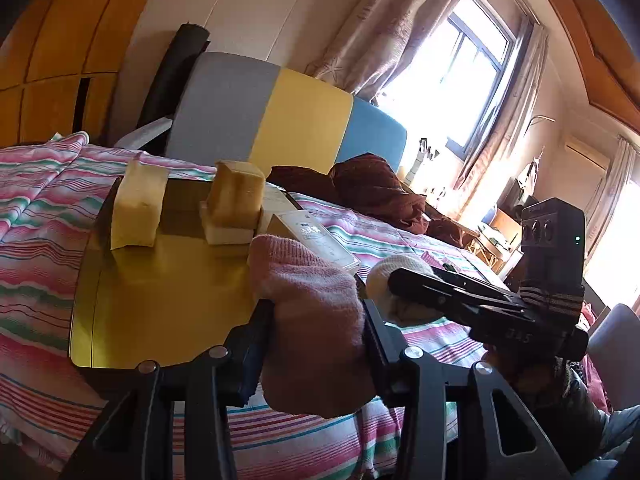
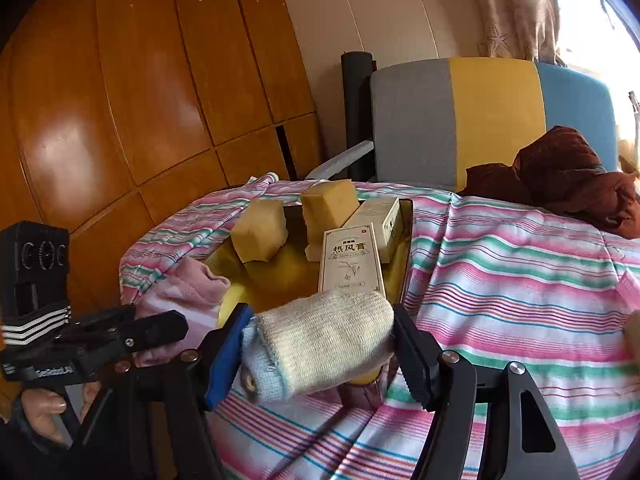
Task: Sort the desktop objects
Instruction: 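Lower both socks into the gold tray and open both grippers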
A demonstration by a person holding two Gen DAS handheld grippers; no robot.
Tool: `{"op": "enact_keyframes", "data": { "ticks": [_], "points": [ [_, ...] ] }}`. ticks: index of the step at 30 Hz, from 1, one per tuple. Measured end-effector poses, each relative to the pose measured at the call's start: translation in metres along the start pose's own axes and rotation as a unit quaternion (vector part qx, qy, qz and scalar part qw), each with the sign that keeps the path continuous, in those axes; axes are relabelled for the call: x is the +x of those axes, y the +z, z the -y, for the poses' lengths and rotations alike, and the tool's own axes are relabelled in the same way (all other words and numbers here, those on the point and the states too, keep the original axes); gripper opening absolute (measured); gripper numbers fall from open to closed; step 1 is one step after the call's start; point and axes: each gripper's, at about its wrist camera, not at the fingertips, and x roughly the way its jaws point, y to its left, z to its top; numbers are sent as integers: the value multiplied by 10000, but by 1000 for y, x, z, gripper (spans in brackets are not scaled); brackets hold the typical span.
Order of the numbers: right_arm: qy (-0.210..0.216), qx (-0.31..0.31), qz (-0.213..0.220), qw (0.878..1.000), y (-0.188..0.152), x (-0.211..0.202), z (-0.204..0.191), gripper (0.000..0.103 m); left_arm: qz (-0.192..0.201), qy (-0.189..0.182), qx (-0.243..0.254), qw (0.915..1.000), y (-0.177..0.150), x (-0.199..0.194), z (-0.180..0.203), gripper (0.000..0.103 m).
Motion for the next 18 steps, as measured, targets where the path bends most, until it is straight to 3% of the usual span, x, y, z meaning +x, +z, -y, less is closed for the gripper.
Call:
{"op": "enact_keyframes", "data": {
  "ticks": [6, 10, 14, 18],
  "points": [
    [-537, -153, -240, 9982, -12, 37, -8, 70, -74, -65, -169, 9998, -4, 10, -11, 44],
    [-508, -143, -268, 9982, -15, 47, -5, 74, -118, -86, -212, 9997, -3, 18, -16, 44],
    [-396, -144, -201, 9989, -16, 42, -3, 84, -197, -79, -236, 9995, 0, 26, -18, 44],
    [-402, 11, -67, 9992, -18, 28, 4, 85, -312, 31, -138, 9994, 5, 39, -17, 44]
  ]
}}
